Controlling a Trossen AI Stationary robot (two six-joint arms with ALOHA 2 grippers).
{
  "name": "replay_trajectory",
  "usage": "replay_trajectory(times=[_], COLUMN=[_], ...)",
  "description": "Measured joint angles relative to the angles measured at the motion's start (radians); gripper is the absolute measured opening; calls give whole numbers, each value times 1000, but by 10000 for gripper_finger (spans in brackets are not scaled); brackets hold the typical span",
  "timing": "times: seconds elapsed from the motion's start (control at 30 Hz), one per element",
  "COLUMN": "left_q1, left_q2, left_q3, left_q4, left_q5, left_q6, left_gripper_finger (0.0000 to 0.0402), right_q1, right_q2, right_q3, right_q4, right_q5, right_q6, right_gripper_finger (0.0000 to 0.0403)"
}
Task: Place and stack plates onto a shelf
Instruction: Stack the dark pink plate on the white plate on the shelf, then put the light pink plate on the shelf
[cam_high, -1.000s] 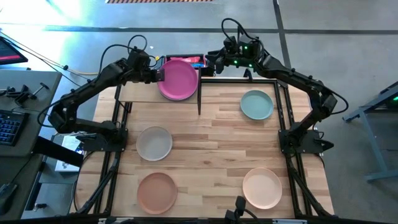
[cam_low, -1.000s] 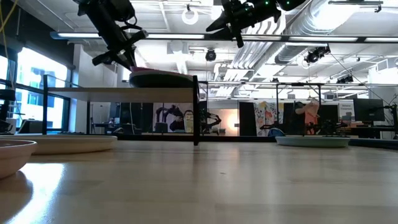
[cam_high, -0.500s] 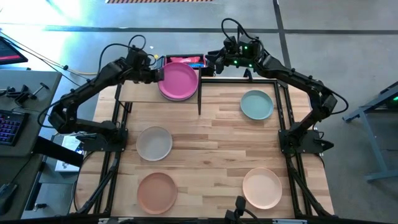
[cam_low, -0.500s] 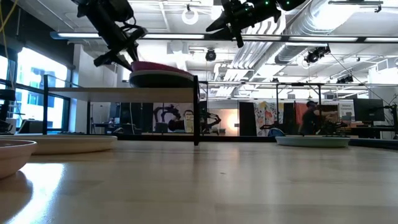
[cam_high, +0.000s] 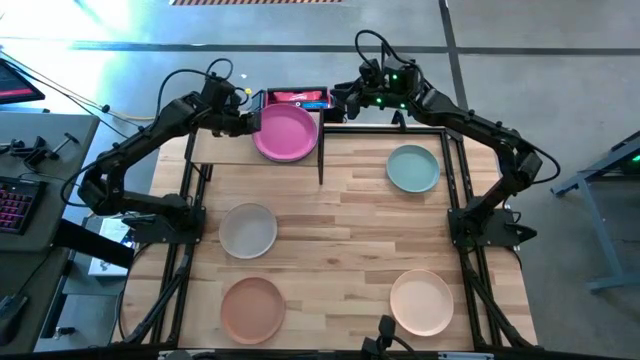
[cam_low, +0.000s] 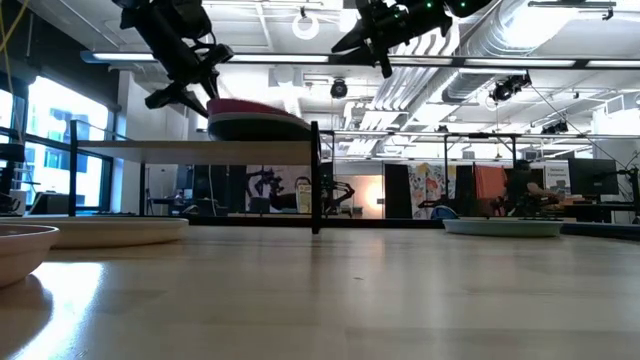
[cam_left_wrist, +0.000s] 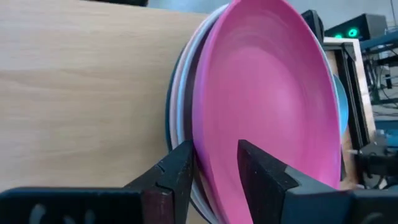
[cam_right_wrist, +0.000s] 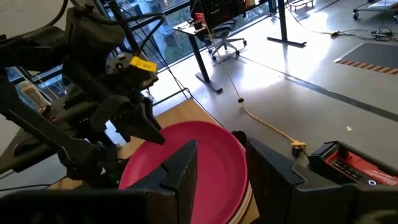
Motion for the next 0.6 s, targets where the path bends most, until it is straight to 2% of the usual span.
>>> replay_trajectory(times=[0.33,0.6], left_q1=[-2,-2], left_q2=[0,0], left_q3=[0,0], left_q4=[-4,-69], left_q5=[-5,-16], left_q6=[-15,-19], left_gripper_finger=[113,113], right_q1=[0,0], right_q2=[0,0], right_q3=[0,0], right_q4=[-12,-12], right_q5=[0,0], right_q6=[0,0], right_gripper_finger=[119,119])
